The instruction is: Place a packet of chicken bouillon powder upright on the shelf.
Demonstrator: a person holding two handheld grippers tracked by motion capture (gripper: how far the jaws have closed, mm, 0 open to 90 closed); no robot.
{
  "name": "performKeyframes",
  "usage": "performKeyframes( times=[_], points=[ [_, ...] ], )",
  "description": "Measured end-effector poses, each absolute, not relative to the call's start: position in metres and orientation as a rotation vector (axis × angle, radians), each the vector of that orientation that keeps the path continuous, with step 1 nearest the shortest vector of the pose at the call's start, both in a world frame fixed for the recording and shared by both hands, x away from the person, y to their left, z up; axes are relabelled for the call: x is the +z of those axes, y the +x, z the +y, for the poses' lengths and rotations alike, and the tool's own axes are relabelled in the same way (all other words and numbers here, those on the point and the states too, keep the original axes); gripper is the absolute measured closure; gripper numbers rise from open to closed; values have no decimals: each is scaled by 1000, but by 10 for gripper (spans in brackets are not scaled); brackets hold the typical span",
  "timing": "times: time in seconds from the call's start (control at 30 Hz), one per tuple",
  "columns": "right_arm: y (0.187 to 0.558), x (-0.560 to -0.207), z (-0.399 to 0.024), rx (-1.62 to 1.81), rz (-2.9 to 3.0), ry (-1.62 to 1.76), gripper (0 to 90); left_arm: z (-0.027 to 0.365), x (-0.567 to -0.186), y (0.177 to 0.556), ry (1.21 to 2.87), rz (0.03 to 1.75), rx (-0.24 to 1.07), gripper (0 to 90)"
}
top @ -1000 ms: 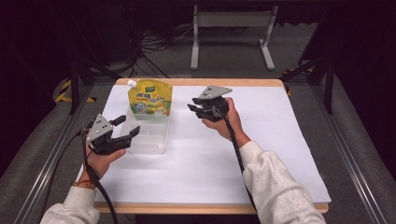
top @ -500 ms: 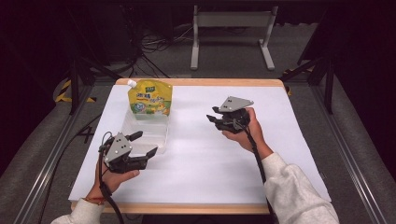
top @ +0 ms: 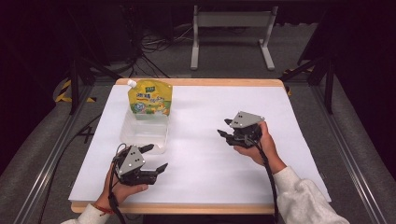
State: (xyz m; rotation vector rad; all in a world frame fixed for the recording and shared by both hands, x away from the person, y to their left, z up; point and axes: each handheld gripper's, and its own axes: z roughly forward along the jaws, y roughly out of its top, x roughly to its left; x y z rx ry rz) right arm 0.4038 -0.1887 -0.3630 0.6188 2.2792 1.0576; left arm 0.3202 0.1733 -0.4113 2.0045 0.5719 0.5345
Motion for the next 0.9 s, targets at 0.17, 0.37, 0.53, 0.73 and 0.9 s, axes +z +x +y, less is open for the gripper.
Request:
performKeyframes(
  times=[0.17, 0.37, 0.53, 0.73, 0.9],
  points=[
    [391, -373, -201, 1041, 2293, 638, 494, 173, -418, 317, 2022, 564, 521, 216],
    [376, -379, -221, 1063, 2239, 656, 456, 173, -423, 316, 2030, 564, 508, 210],
    [368, -382, -235, 1041, 2226, 669, 423, 170, -430, 314, 2064, 553, 509, 205],
    [355, -398, -254, 998, 2230, 690, 386, 168, -436, 312, 2085, 546, 491, 202],
    [347, -408, -268, 968, 2241, 708, 347, 167, -440, 311, 2096, 545, 480, 200]
  ],
)
